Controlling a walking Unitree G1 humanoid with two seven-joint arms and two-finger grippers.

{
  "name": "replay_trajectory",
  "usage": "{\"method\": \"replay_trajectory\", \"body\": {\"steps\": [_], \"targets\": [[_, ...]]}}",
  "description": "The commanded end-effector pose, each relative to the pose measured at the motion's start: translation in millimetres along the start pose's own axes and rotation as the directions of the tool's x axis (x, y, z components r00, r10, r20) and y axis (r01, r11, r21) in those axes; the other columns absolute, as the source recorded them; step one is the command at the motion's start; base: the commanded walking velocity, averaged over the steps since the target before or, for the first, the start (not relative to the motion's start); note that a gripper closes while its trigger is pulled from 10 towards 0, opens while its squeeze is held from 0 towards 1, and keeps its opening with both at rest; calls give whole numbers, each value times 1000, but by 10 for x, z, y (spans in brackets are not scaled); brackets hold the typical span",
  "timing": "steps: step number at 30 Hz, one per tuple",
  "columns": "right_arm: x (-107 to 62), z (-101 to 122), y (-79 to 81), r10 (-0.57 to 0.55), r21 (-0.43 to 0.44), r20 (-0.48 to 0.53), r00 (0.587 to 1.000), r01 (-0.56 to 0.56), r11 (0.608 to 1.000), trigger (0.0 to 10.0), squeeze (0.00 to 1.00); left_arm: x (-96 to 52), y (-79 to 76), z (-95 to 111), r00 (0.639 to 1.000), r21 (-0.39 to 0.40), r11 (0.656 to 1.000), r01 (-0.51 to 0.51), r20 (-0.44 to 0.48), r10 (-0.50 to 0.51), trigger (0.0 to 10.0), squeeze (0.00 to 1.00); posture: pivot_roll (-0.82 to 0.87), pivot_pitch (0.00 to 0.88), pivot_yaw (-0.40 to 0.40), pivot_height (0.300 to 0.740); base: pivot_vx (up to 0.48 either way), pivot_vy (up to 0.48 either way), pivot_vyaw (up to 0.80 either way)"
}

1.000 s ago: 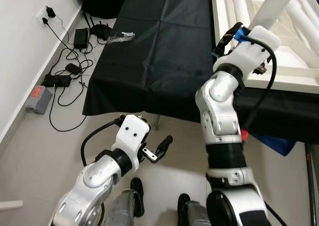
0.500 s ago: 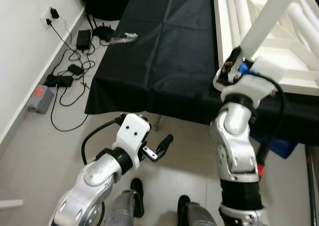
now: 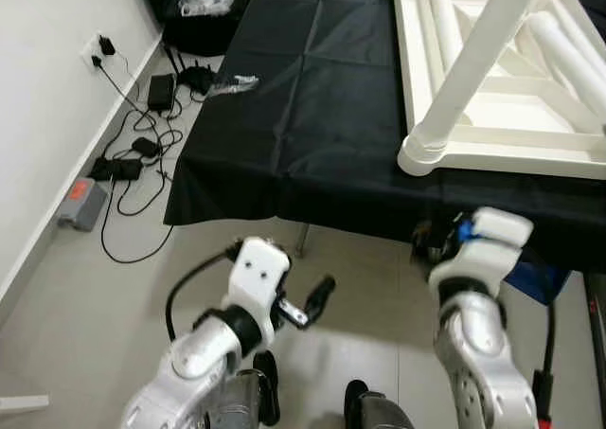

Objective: Building children table

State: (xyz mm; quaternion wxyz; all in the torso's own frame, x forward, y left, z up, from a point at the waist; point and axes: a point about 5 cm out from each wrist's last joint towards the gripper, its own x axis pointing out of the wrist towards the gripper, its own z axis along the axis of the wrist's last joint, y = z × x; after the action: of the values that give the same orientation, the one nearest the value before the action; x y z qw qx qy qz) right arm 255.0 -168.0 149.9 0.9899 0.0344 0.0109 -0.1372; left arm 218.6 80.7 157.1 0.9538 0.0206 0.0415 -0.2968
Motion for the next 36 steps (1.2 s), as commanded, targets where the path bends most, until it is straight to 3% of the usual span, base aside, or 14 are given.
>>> {"method": "replay_trajectory", "body": {"steps": [1,4,8,10,15,36], "targets": [[-35,-41,7,5,-23,-24,1000,-6,1000,10000,0,-16,-23,-50,1000,-2,1000,2,-14,-2,10000,0,135,252,4,740,0,0,0],[-64,-93,-6,18,31,-46,999,-16,999,10000,0,-21,1,-120,999,-6,999,-36,-32,36,10000,0,131,237,11,740,0,0,0],[-72,-76,-7,48,38,-15,999,-47,998,10000,0,-11,19,-151,998,-4,998,-57,-38,57,10000,0,131,227,16,740,0,0,0],[-151,-74,110,232,47,29,972,-233,971,10000,0,30,48,-187,996,14,997,-80,-41,81,10000,0,133,205,21,740,0,0,0],[-241,-64,302,398,-23,77,914,-397,918,10000,0,111,74,-217,995,54,994,-91,-34,93,10000,0,131,177,21,740,0,0,0],[-184,-85,270,389,-38,95,916,-387,921,10000,0,171,86,-274,995,53,994,-93,-29,94,10000,0,115,163,20,740,288,-321,0]]}}
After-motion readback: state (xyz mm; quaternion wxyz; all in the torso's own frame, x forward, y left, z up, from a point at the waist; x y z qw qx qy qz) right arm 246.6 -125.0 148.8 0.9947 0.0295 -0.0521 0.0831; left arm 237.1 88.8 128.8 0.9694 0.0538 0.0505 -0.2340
